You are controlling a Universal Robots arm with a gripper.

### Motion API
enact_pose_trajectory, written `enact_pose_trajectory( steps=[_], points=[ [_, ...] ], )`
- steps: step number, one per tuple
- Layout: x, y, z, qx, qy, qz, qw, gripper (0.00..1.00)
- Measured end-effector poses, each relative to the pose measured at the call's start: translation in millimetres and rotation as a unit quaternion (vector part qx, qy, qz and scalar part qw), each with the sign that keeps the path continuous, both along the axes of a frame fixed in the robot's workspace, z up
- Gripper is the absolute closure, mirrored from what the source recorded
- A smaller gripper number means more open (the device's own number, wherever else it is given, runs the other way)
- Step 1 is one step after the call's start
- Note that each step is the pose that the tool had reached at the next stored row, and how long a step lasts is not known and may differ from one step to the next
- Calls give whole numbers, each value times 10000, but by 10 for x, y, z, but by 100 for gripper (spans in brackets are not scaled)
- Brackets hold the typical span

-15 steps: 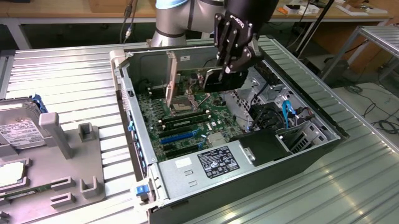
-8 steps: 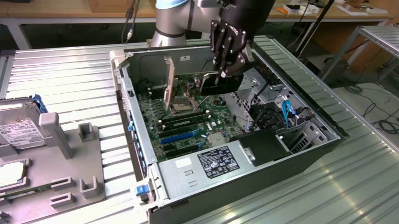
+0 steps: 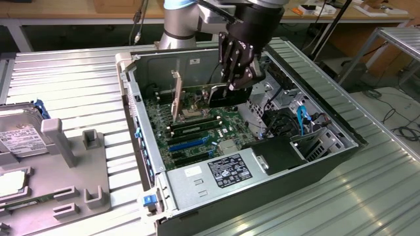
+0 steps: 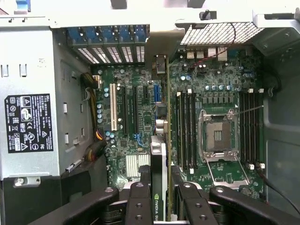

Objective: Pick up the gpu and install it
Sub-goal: 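Insert the gpu into the slot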

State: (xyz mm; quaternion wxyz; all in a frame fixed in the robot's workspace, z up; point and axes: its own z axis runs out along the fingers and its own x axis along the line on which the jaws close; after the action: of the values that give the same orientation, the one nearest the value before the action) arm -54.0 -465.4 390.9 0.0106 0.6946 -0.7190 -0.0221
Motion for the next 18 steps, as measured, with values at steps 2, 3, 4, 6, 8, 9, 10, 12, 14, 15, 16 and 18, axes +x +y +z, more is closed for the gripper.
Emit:
enact_pose_trajectory(
  steps=[2,3,4,6,8,9,10,12,14,15,16,18],
  points=[
    [-2,-1,-34,0,0,0,10000,73],
    [-3,-2,-60,0,0,1,10000,73],
    [-3,-3,-108,0,0,0,10000,73],
    [-3,-3,-153,1,0,0,10000,73],
    [-9,-4,-213,1,0,0,10000,73],
    [-13,-4,-233,1,0,0,10000,73],
    [-22,-4,-262,3,0,0,10000,73],
    [-53,-5,-325,7,0,1,10000,73],
    [-100,-5,-378,14,-5,5,10000,73],
    [-111,-5,-391,15,-7,7,10000,73],
    [-121,-5,-403,16,-11,10,10000,73],
    [-147,-5,-432,18,-25,21,10000,73]
  ],
)
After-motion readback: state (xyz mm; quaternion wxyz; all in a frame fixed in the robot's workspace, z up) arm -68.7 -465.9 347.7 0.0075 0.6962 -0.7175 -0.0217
